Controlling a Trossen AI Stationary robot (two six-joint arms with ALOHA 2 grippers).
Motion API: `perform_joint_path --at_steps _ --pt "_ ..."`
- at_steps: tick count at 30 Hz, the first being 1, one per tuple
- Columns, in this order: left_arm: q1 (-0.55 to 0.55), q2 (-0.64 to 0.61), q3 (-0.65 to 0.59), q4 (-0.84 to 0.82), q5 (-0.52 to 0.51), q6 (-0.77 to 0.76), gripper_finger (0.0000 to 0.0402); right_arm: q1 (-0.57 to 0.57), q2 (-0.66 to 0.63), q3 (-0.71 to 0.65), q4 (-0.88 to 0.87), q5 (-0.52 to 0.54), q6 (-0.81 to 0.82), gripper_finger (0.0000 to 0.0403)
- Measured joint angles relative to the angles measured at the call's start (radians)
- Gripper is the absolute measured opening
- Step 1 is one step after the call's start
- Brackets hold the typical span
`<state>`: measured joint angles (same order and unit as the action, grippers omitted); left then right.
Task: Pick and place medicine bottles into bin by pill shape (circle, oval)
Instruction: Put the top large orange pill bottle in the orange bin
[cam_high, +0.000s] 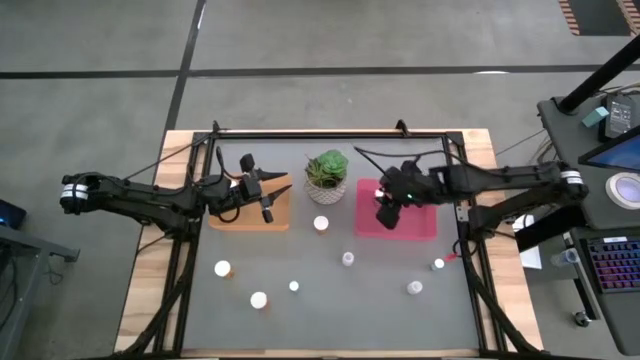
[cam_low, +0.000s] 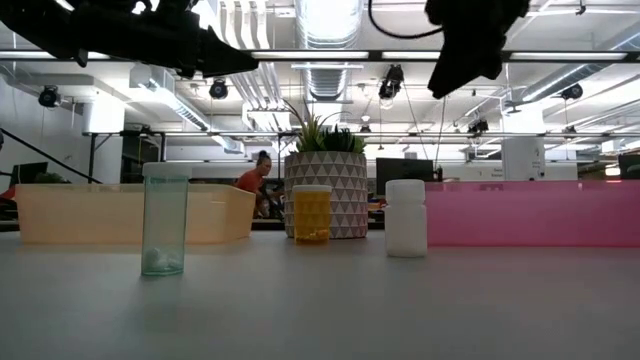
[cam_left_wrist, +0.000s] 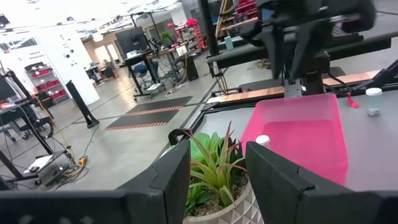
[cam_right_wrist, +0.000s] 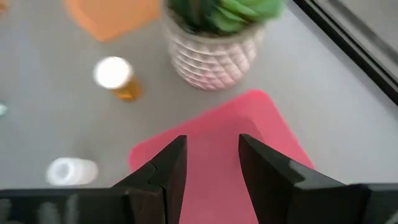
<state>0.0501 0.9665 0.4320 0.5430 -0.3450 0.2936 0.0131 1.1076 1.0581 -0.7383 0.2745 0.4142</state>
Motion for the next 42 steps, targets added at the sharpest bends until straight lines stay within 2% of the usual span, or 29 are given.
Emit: perform_joint_path --at_steps 6,12,20,27,36,42 --pt "-0.001 0.0 0.0 0.0 0.0 -0.058 0.014 0.042 -0.142 -0.207 0.305 -0.003 -0.14 0.0139" --pt "-0.013 0.0 -0.005 -0.001 0.02 -0.187 0.014 0.041 -0.277 -0.402 0.628 -0.077 -0.342 0.0139" --pt "-0.058 0.0 -0.005 0.005 0.023 -0.31 0.014 0.041 -0.438 -0.593 0.912 -0.169 -0.483 0.0139" --pt "-0.081 0.008 -0.005 0.025 0.023 -0.415 0.014 0.041 -0.513 -0.707 1.094 -0.228 -0.546 0.0139" --pt "-0.108 0.058 0.057 0.024 0.023 -0.519 0.014 0.041 -0.531 -0.807 1.35 -0.257 -0.673 0.0139" --pt "-0.135 0.102 0.153 0.006 0.027 -0.618 0.0138 0.041 -0.532 -0.814 1.372 -0.257 -0.705 0.0139"
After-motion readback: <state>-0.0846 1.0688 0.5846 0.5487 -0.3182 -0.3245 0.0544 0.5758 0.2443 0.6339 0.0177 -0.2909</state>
